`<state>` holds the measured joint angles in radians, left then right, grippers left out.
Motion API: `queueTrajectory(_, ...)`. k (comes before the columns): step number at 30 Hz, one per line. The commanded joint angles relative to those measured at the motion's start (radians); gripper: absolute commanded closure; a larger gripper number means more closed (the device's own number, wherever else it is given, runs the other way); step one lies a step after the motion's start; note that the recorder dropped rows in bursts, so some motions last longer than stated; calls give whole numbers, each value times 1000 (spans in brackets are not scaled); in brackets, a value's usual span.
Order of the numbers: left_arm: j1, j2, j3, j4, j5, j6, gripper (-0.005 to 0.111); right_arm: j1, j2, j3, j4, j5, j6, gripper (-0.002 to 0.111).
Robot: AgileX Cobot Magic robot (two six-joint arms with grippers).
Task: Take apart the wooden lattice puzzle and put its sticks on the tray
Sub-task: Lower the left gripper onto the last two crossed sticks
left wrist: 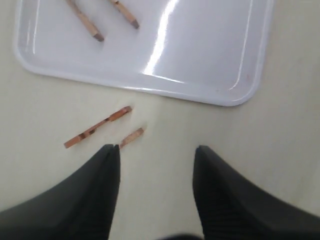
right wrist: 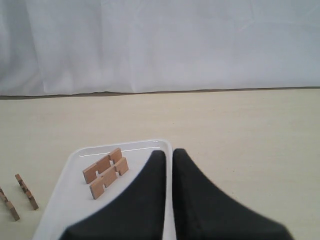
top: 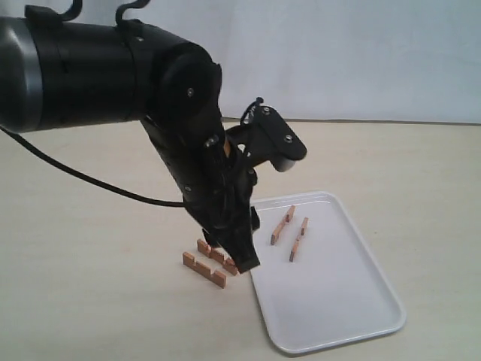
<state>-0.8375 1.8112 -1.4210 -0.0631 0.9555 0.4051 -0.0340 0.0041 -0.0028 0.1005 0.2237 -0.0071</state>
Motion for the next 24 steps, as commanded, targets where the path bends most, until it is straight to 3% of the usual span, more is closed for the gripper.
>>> queueTrajectory(1, 44, -8, 3, 26, 8, 17, 62, 1, -4, 3, -8, 3, -8, 104)
queueTrajectory(5, 46, -6, 3, 63, 70, 122, 62, 1, -4, 3, -8, 3, -8, 104)
queueTrajectory(9, 46, -4, 27, 214, 113, 184, 62, 1, -4, 3, -8, 3, -8, 104)
queueTrajectory(17, 46, -4, 245, 208, -262, 251, 62, 1, -4, 3, -8, 3, -8, 104)
queueTrajectory(24, 48, 46, 266, 154, -277, 358, 62, 1, -4, 3, -8, 3, -8, 104)
